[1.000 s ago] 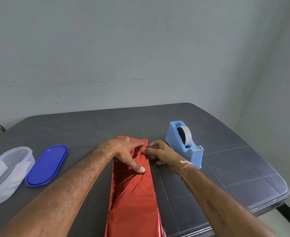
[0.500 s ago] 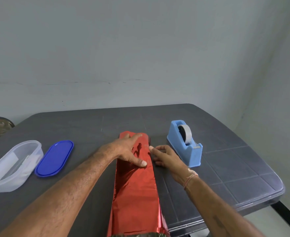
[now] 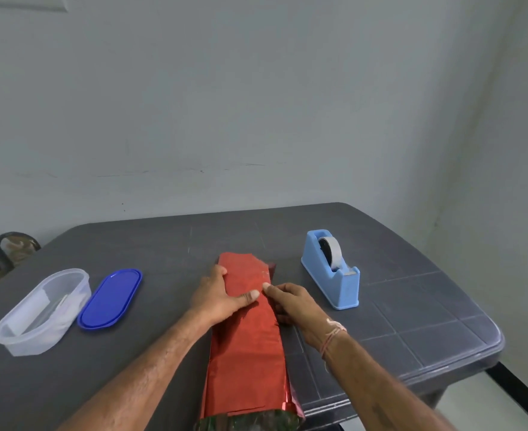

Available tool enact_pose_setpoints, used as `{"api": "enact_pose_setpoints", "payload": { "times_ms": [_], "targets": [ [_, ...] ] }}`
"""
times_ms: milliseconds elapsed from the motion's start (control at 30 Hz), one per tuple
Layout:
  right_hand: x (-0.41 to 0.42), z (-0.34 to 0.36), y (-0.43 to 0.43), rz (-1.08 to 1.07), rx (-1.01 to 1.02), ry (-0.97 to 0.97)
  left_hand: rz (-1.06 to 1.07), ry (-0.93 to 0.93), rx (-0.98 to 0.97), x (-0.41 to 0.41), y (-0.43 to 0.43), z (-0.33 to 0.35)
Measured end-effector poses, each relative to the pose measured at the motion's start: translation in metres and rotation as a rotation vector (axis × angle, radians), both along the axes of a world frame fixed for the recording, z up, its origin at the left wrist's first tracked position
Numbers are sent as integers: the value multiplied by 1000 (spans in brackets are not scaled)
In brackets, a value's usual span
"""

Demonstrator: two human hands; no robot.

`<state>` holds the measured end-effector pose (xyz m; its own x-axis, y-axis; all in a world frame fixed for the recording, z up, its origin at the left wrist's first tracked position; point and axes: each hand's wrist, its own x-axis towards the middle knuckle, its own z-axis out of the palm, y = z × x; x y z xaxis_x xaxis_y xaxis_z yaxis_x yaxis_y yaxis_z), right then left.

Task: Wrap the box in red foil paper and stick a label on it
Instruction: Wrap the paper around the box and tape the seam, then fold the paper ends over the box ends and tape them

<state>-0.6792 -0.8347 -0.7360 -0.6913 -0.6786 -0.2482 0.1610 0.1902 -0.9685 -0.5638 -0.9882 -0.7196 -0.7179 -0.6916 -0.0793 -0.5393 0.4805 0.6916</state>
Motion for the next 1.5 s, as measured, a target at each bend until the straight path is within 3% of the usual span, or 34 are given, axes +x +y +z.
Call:
{"api": "enact_pose_setpoints", "payload": {
  "times_ms": [333,500,633,767,967,1100,1200,1333,1500],
  "targets": [
    [13,24,9,82,-116,-212,19,131,305,4,11,8],
    [19,34,0,20,-168,-32,20,219,480,13,8,23],
    [20,32,-8,-8,-254,-24,-22,268,549,19,-7,32],
    [21,29,-16,83,-270,141,-34,247,656,22,-23,35],
    [25,31,-25,280,-226,341,-34,167,520,22,-24,49],
    [15,22,-26,54,-182,290,55,209,590,27,-33,45],
    [9,12,-24,53,-90,205,45,253,701,35,-36,38],
    [9,19,-24,90,-198,-54,-7,340,786,35,-33,34],
    [-2,36,-34,40,-298,-87,-63,495,835,29,-23,49]
  ]
}}
